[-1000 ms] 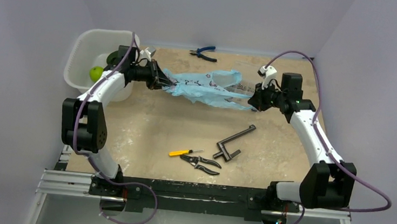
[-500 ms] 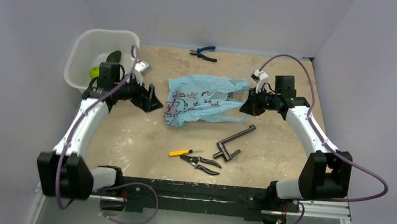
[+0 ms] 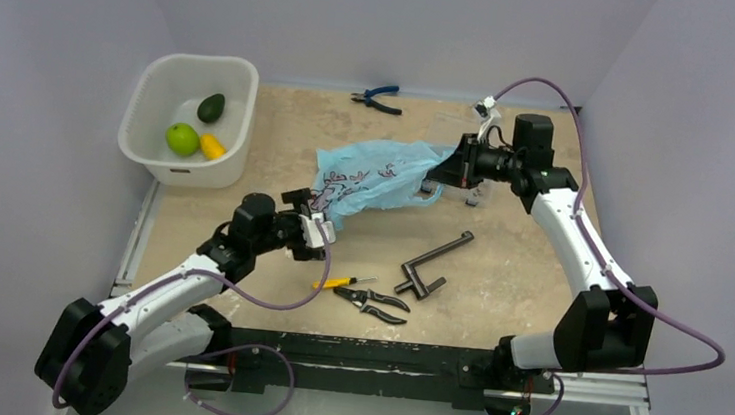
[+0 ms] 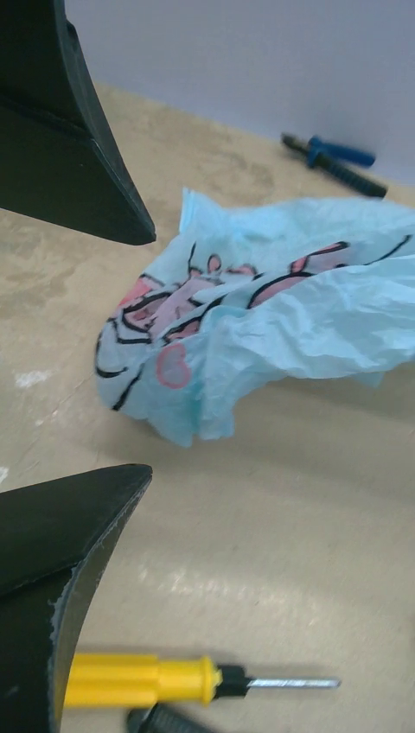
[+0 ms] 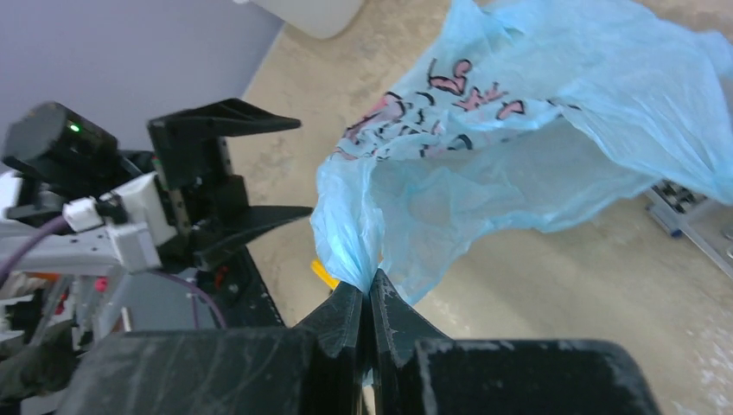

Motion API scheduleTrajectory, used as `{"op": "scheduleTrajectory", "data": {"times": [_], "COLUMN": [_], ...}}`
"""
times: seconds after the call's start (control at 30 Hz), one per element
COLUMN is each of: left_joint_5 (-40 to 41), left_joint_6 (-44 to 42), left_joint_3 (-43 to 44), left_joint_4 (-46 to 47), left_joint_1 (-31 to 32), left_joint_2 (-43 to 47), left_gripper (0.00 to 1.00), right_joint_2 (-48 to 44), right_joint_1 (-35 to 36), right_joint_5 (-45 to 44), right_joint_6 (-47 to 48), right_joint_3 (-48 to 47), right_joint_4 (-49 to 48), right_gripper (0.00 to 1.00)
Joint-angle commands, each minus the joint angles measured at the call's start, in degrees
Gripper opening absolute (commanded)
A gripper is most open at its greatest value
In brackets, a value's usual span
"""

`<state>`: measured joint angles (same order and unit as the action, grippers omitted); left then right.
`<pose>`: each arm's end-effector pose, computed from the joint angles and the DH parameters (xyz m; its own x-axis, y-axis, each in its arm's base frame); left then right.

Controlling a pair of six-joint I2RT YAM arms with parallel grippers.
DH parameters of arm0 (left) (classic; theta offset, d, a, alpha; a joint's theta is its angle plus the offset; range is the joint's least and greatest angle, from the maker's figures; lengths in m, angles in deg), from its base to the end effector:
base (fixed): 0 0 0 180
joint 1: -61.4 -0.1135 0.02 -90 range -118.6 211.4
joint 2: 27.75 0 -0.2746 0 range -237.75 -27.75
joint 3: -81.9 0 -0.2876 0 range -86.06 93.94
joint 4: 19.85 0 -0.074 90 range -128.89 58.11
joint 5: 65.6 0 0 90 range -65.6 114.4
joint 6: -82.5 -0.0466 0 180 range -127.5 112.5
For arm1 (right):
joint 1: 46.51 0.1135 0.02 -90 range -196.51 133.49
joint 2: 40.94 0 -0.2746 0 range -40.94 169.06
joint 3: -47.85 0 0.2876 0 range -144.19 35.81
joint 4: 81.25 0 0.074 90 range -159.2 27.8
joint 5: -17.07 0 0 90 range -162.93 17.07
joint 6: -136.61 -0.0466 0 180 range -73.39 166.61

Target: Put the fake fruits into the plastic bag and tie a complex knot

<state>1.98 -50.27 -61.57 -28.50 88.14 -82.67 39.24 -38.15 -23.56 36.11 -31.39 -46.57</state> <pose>0.2058 -0.1236 0.1943 0.1904 0.6070 -0.7716 0.8037 0.3549 0.4775 0.3367 0.0852 0.3186 -0.6951 0.0178 -0.7187 -0.5882 0.5607 0.5827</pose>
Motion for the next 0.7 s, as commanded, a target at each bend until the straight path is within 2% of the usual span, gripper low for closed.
{"op": "scheduleTrajectory", "data": {"times": [0.0, 0.13, 0.23, 0.3, 0.43, 0.53, 0.67], "left_joint_5": [11.7, 14.7, 16.6, 20.5, 35.6, 38.9, 37.2], "left_joint_6": [-2.4, -8.0, -10.8, -11.6, -15.7, -22.5, -19.3], "left_joint_3": [-2.4, -4.9, -4.7, -4.3, -0.4, 2.0, 2.9], "left_joint_4": [23.8, 32.9, 36.1, 41.4, 61.3, 78.0, 77.8], "left_joint_1": [6.1, 9.9, 12.6, 13.9, 15.3, 15.4, 15.8], "left_joint_2": [-3.6, -8.6, -12.0, -16.4, -32.8, -44.5, -46.3], "left_gripper": [1.00, 1.00, 1.00, 1.00, 1.00, 1.00, 1.00], "right_joint_2": [0.5, 3.5, 5.1, 6.1, 6.2, 5.9, 6.7], "right_joint_1": [1.1, 1.2, 1.2, 1.2, 1.2, 0.8, 0.8], "right_joint_5": [6.1, 7.8, 9.2, 10.2, 12.7, 13.0, 13.4], "right_joint_6": [-12.0, -17.4, -25.6, -29.9, -30.1, -30.2, -30.3], "right_joint_3": [-3.8, -7.1, -7.7, -7.9, -8.1, -7.7, -9.5], "right_joint_4": [-8.0, -11.0, -18.0, -21.5, -20.9, -20.6, -20.0], "right_gripper": [0.00, 0.00, 0.00, 0.00, 0.00, 0.00, 0.00]}}
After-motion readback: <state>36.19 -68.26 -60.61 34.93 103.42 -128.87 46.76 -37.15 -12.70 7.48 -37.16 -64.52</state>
